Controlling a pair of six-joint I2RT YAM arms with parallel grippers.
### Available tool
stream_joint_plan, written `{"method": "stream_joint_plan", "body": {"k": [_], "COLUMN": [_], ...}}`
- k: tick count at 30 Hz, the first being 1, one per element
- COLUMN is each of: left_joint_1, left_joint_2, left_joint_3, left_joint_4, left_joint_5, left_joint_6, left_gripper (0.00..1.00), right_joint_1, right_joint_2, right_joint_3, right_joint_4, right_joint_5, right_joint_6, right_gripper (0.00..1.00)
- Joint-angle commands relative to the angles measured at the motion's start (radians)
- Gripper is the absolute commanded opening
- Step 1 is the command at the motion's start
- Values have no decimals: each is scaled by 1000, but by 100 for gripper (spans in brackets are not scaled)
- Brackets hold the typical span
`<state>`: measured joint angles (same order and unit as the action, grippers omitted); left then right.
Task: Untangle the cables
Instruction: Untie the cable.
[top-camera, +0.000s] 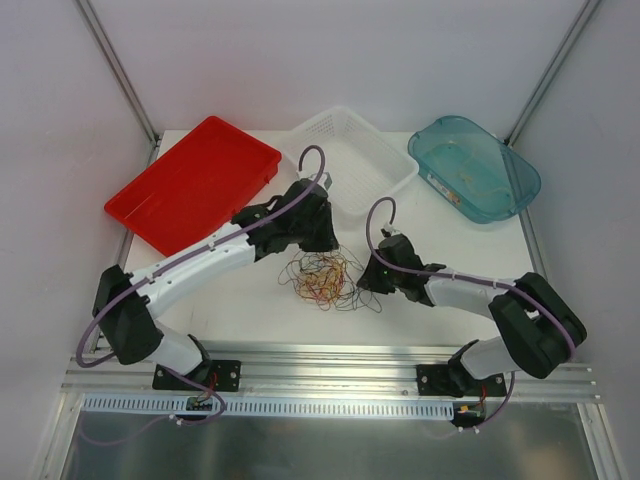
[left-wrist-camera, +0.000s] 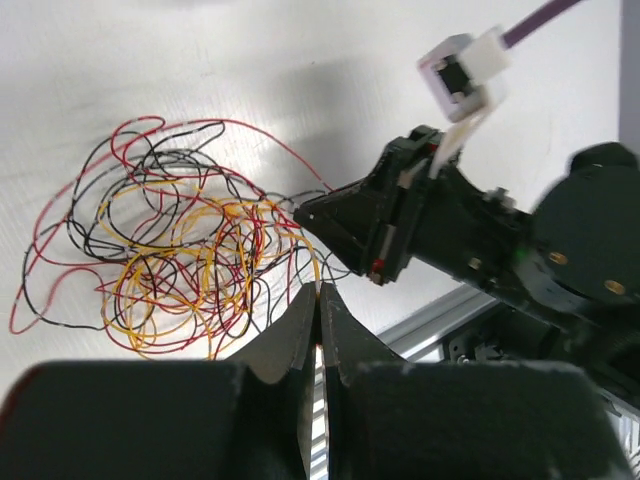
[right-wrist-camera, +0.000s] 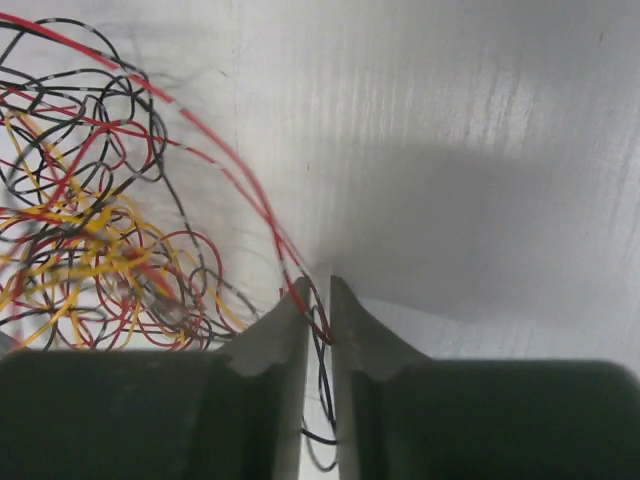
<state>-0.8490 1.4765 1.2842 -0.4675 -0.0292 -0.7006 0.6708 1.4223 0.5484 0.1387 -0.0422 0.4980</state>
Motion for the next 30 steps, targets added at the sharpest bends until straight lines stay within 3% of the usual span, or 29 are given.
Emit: {"method": "stream_joint_plan", "body": {"k": [1,2,4,9,16,25,30], "left_joint_1": [7,8,14,80,220,274,307], "left_joint_2": [-103,-116,-157,-257,-352,-367,-366], "left_joint_3": [79,89,115,167,201,302,339], "left_joint_4": [-8,-19,-29,-94,-198,-387,-483], "left_joint_5": [-26,-32,-57,-123,-227,-544,-641], "left_joint_6": [78,85,104,131,193,282,285], "left_gripper": [0,0,0,0,0,0,0], "right_joint_1": [-13,-16,-30,-91,-275,-506,-594], "right_joint_2": [18,17,-2,-86,-243,-434,-477], "right_joint_3": [7,8,-1,-16,-39,4,54], "right_joint_4": [-1,-5,-23,-92,-264,-487,-586], "right_joint_5": [-16,-13,-10,7,13,-11,-39], "right_joint_6": [19,19,13,-25,-125,-248,-292], "right_gripper": [14,5,1,1,1,1,1]}}
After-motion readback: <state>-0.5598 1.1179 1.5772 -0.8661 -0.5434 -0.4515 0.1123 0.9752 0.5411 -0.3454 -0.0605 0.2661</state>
